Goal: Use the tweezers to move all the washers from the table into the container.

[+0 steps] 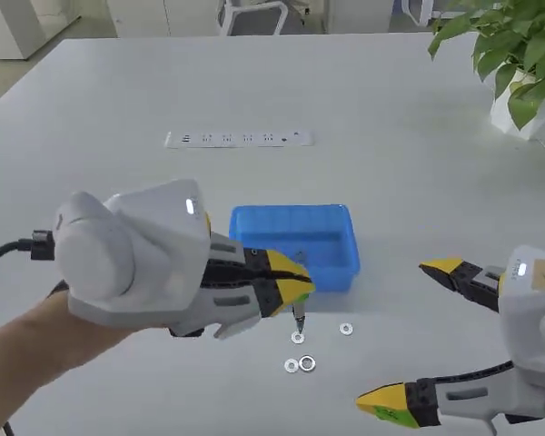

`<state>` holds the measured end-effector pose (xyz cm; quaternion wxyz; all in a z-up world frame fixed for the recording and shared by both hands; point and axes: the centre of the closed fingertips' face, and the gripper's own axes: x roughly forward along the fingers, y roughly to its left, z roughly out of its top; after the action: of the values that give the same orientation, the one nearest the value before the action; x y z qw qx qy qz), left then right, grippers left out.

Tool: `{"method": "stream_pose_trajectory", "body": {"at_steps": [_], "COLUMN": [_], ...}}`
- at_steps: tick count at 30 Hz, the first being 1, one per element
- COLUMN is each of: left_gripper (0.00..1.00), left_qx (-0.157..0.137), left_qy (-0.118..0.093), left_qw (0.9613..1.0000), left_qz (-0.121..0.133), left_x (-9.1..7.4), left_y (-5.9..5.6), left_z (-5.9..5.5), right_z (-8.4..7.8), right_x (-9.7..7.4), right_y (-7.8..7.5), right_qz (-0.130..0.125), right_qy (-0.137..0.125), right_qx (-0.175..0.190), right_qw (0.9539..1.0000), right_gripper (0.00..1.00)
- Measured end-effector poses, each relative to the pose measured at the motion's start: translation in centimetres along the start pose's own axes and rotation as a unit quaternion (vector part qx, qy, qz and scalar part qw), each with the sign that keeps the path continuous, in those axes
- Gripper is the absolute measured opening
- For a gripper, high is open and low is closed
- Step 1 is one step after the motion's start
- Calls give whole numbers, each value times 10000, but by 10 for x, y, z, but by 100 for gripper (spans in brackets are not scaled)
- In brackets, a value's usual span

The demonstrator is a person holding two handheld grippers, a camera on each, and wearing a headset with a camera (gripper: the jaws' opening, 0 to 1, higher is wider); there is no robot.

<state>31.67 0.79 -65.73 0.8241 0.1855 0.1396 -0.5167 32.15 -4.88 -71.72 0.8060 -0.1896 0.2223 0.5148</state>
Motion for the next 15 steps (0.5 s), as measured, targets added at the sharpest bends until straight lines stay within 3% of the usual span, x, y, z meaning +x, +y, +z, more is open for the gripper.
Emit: {"method": "stream_pose_trajectory", "body": {"at_steps": [7,15], "left_gripper": [5,5], "left_qx": [109,51], "left_qy": [90,-31], "left_qw": [9998,9999], "left_qz": [-129,-162], "left_x": [3,10], "left_y": [-17,-23], "left_z": [-14,-13], "right_z": [-10,-22], "right_x": [-6,-8], "right_y": [6,10], "right_qz": [33,99], "right_qy": [138,248], "right_qx": [-29,86], "right_qw": [9999,9996], "right_gripper": [98,96]}}
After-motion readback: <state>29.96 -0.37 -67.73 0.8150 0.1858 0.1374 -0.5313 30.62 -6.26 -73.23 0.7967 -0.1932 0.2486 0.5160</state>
